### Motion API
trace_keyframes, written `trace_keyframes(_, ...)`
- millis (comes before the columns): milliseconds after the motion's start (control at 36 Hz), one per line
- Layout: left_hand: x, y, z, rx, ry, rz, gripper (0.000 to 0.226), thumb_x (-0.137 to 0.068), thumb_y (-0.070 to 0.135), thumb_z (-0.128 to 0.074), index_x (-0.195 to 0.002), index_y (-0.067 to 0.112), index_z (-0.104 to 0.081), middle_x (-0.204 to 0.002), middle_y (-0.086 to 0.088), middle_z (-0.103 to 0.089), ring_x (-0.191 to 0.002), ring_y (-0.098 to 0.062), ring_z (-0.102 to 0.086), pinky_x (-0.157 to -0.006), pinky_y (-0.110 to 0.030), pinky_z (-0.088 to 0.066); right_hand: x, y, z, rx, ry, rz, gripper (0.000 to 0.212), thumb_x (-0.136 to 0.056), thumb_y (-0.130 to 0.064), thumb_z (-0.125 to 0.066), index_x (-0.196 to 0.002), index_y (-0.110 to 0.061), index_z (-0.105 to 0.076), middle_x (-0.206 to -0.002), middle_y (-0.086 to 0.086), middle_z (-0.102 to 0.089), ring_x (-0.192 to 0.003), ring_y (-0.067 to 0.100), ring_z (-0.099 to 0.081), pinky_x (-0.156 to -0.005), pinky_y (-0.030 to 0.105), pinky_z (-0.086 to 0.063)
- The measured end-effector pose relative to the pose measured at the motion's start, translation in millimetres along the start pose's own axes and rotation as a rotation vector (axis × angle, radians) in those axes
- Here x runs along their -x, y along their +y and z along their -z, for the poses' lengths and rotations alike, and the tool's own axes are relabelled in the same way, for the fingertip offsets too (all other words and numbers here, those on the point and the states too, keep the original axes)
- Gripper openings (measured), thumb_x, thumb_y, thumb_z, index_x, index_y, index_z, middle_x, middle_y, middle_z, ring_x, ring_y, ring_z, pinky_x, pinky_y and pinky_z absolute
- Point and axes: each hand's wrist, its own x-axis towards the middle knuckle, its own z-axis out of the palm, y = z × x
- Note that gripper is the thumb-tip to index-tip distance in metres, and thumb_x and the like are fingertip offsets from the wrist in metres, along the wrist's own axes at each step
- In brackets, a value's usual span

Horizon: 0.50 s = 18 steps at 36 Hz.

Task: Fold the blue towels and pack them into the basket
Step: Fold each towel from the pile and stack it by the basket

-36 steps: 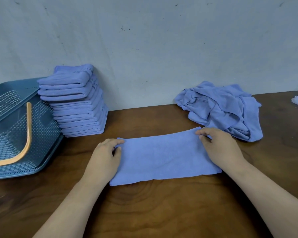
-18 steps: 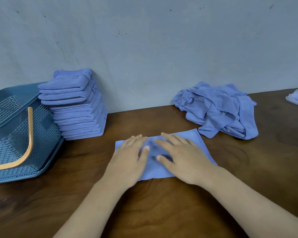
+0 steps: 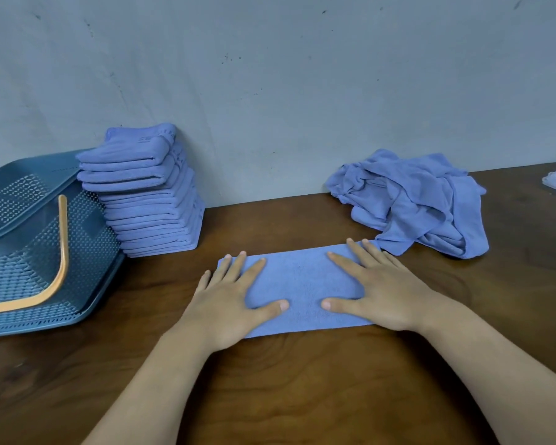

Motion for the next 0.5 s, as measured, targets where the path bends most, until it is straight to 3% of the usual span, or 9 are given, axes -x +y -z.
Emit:
trace_keyframes(306, 1.9, -8.5, 10.4, -0.029, 0.015, 0.016, 0.112, -0.069, 0.111, -0.016, -0.165, 0.056, 0.001, -0.175, 0.025, 0.01, -0.16, -0.002, 0.02, -0.131, -0.053, 0.007, -0.2, -0.4, 1.5, -0.007, -0.014, 0.002, 0.108, -0.067, -0.111, -0.02, -0.16, -0.062, 0.005, -0.174, -0.014, 0.022, -0.158, 0.009, 0.026, -0.132, 0.045, 0.005)
trace_keyframes(417, 2.8, 17.8, 13.8, -0.036, 0.21, -0.123, 0.089, -0.093, 0.091, -0.02, -0.168, 0.044, -0.014, -0.176, 0.023, 0.003, -0.161, -0.003, 0.015, -0.133, -0.05, 0.002, -2.3, 0.5, -0.3, 0.017, -0.018, 0.004, 0.11, -0.066, -0.112, -0.021, -0.16, -0.062, 0.007, -0.174, -0.012, 0.023, -0.158, 0.011, 0.027, -0.132, 0.046, 0.005)
trace_keyframes(500, -9.0, 52.6, 10.3, 0.026, 0.158, -0.236, 0.075, -0.103, 0.075, -0.028, -0.168, 0.039, -0.022, -0.176, 0.021, -0.008, -0.162, -0.001, 0.007, -0.133, -0.045, -0.002, -3.1, 0.0, -1.2, 0.023, -0.012, -0.004, 0.111, -0.067, -0.111, -0.022, -0.161, -0.06, 0.007, -0.174, -0.012, 0.022, -0.159, 0.012, 0.026, -0.131, 0.045, 0.005)
